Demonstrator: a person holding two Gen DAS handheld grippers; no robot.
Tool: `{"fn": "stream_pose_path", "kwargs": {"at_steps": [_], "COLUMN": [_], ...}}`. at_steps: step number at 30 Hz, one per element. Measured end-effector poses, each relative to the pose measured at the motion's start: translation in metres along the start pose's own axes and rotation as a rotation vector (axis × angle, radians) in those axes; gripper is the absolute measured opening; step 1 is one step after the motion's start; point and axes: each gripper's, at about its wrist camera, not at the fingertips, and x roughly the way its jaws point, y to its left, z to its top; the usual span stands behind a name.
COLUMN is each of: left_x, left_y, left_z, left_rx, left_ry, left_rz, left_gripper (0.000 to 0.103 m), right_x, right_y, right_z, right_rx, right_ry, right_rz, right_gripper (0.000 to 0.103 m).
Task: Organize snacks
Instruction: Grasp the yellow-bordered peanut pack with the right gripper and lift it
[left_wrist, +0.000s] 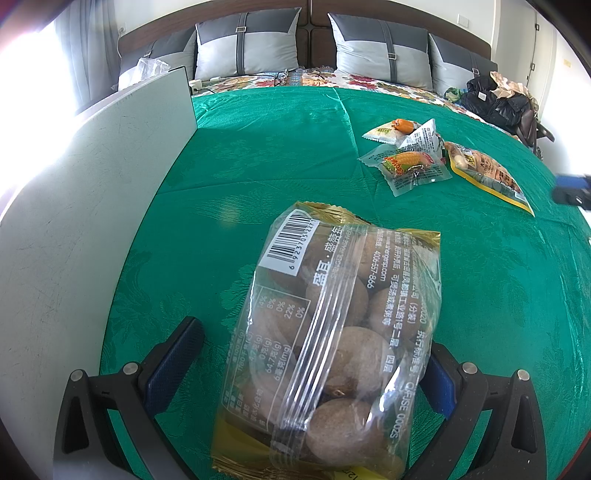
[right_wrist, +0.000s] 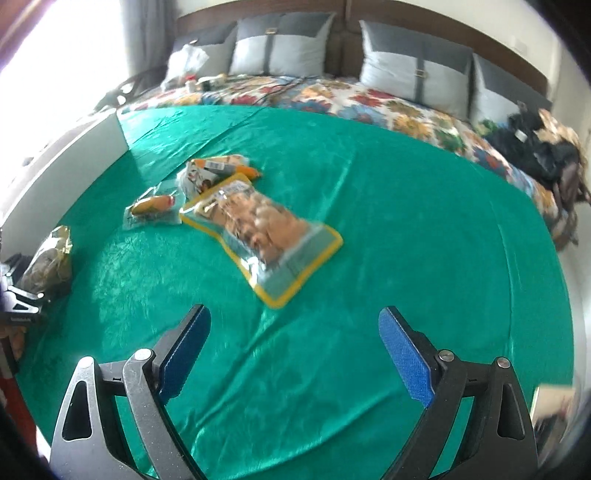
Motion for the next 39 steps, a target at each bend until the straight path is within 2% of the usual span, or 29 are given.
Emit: {"fn": "stream_pose_path", "kwargs": {"at_steps": [1,3,5,7,10,11,13,15,16,18,19,21,24,29,32,34,35,37,39], "left_x": [0.0,0.0,0.001,0.0,0.0,0.0,0.0,0.0,0.0,0.0,0.0,0.0,0.0,0.001,0.0,0.0,0.0,0.0,0.0], "left_y": [0.0,0.0,0.0,0.0,0.0,0.0,0.0,0.0,0.0,0.0,0.0,0.0,0.0,0.0,-0.001,-0.001,-0.001,-0.001,-0.001], "left_z": [0.0,0.0,0.0,0.0,0.0,0.0,0.0,0.0,0.0,0.0,0.0,0.0,0.0,0.0,0.0,0.0,0.0,0.0,0.0], "left_rx": [0.0,0.0,0.0,0.0,0.0,-0.001,-0.001,0.0,-0.001,0.0,0.0,-0.001,-0.001,-0.001,-0.001,-0.001,-0.001,-0.001,-0.001], "left_ry": [0.0,0.0,0.0,0.0,0.0,0.0,0.0,0.0,0.0,0.0,0.0,0.0,0.0,0.0,0.0,0.0,0.0,0.0,0.0], "left_rz": [0.0,0.0,0.0,0.0,0.0,0.0,0.0,0.001,0.001,0.001,0.001,0.001,0.001,0.002,0.002,0.002,0.002,0.002,0.002], "left_gripper": [0.103,0.103,0.103,0.103,0.103,0.103,0.103,0.103,0.103,0.103,0.103,0.103,0.103,0.103,0.103,0.103,0.103,0.103,0.103], "right_x": [0.017,0.042,0.062,0.082,0.109,0.111,0.11,0.106,0.101,0.091,0.085,0.075,0.054,0.012,-0.004,-0.006,-0.006,-0.005,-0.003], "right_y": [0.003,0.011,0.021,0.025,0.023,0.021,0.014,0.013,0.014,0.013,0.012,0.012,0.018,0.059,0.087,0.103,0.107,0.101,0.099], "right_z": [0.016,0.037,0.055,0.067,0.076,0.077,0.075,0.07,0.067,0.057,0.049,0.033,0.002,-0.064,-0.095,-0.106,-0.109,-0.114,-0.113], "right_rx": [-0.048,-0.133,-0.22,-0.246,-0.206,-0.175,-0.099,-0.062,-0.049,0.032,0.085,0.165,0.285,0.36,0.334,0.253,0.223,0.239,0.225], "right_ry": [0.058,0.122,0.127,0.145,0.195,0.193,0.194,0.195,0.195,0.209,0.217,0.235,0.23,0.112,0.014,-0.018,-0.043,-0.061,-0.059], "right_rz": [0.032,0.037,0.012,0.003,0.031,0.065,0.096,0.079,0.055,0.042,0.031,0.005,-0.056,-0.129,-0.132,-0.151,-0.16,-0.138,-0.132], "right_gripper": [0.094,0.094,0.094,0.094,0.094,0.094,0.093,0.09,0.08,0.07,0.067,0.066,0.066,0.067,0.07,0.081,0.083,0.089,0.092]}}
